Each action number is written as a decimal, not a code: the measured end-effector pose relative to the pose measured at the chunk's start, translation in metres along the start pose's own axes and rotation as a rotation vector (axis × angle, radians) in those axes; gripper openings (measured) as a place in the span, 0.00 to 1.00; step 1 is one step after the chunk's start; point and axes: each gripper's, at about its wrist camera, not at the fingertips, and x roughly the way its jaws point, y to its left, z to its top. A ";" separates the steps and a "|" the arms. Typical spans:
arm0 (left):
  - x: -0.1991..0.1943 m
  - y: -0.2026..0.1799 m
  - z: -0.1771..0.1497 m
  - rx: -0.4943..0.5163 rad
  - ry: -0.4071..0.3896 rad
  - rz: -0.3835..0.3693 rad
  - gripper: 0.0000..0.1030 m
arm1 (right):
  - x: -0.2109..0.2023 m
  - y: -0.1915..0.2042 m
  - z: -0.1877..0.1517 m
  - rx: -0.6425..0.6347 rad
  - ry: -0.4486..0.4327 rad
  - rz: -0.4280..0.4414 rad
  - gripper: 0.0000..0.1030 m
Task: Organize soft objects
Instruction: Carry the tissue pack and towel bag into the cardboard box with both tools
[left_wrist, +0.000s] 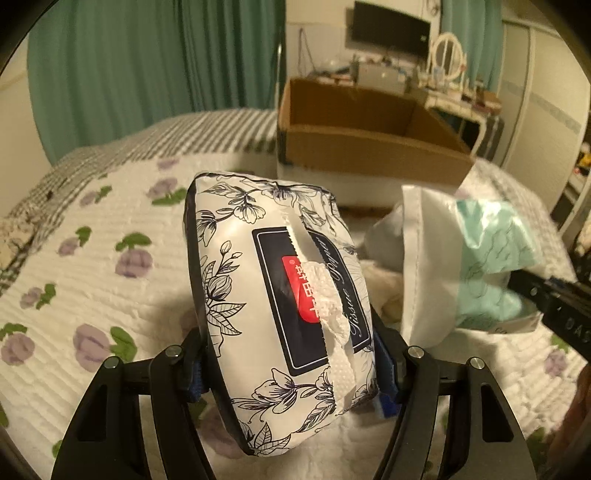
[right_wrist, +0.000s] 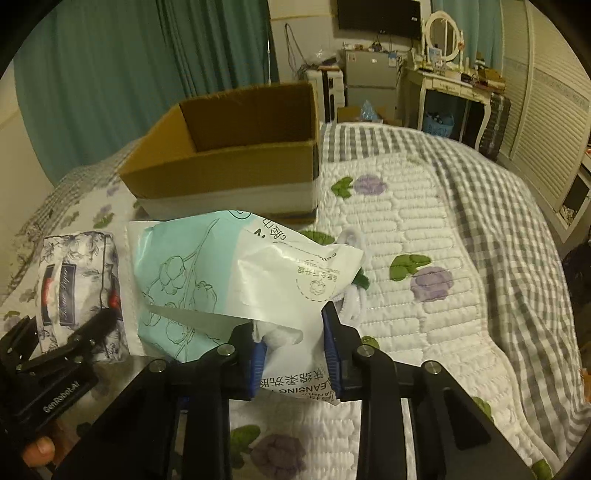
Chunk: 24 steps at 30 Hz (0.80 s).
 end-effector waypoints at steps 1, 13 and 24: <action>-0.008 0.001 0.001 -0.005 -0.014 -0.025 0.66 | -0.009 0.002 -0.001 0.003 -0.018 -0.004 0.26; -0.085 0.006 0.006 0.042 -0.163 -0.076 0.66 | -0.107 0.010 -0.011 -0.007 -0.211 -0.101 0.26; -0.150 0.017 0.044 0.037 -0.287 -0.130 0.66 | -0.195 0.015 0.025 -0.026 -0.384 -0.136 0.26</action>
